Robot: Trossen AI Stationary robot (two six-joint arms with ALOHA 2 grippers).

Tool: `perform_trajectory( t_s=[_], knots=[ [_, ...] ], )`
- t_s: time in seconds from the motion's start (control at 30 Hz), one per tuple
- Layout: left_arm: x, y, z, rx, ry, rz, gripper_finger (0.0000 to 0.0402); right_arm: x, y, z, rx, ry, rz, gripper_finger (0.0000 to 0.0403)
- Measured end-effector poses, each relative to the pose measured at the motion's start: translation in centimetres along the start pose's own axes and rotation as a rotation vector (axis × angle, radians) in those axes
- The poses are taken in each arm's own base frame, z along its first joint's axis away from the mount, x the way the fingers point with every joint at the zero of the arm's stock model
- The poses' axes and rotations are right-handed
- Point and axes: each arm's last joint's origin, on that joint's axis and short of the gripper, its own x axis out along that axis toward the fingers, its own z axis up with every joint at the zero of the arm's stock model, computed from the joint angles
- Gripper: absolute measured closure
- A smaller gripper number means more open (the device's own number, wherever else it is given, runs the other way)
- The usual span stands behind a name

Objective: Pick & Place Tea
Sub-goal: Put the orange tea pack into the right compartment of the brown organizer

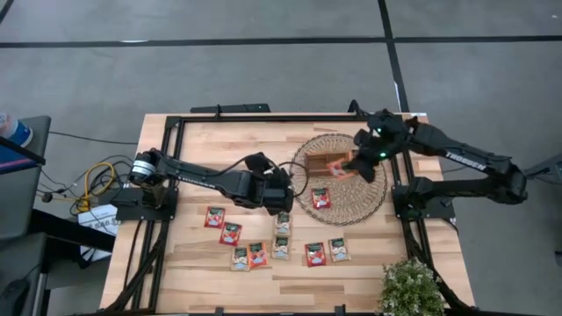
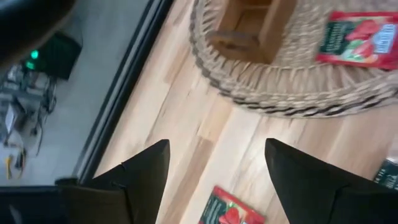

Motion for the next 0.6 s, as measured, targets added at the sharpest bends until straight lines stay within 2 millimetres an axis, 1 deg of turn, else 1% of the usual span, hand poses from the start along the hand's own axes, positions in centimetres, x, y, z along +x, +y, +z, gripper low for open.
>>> perform_trajectory(
  t_s=[0.13, 0.3, 0.4, 0.5, 0.6],
  knots=[
    [0.3, 0.4, 0.0, -0.050, 0.015, 0.012, 0.0145, -2.0, 0.9, 0.3, -0.104, 0.148, -0.144, 0.0403],
    [0.7, 0.8, 0.0, -0.063, 0.028, 0.032, 0.0145, -3.3, 1.7, 2.1, -0.307, 0.310, -0.339, 0.0403],
    [0.7, 1.0, -0.3, -0.041, 0.051, 0.045, 0.0145, -2.8, 1.7, 3.3, -0.402, 0.428, -0.393, 0.0403],
    [0.7, 1.1, -0.3, -0.040, 0.053, 0.063, 0.0145, -1.7, 1.2, 4.4, -0.483, 0.530, -0.410, 0.0403],
    [0.7, 1.3, -0.2, -0.119, 0.008, 0.142, 0.0145, -0.2, 0.3, 5.0, -0.530, 0.623, -0.418, 0.0403]
  ],
)
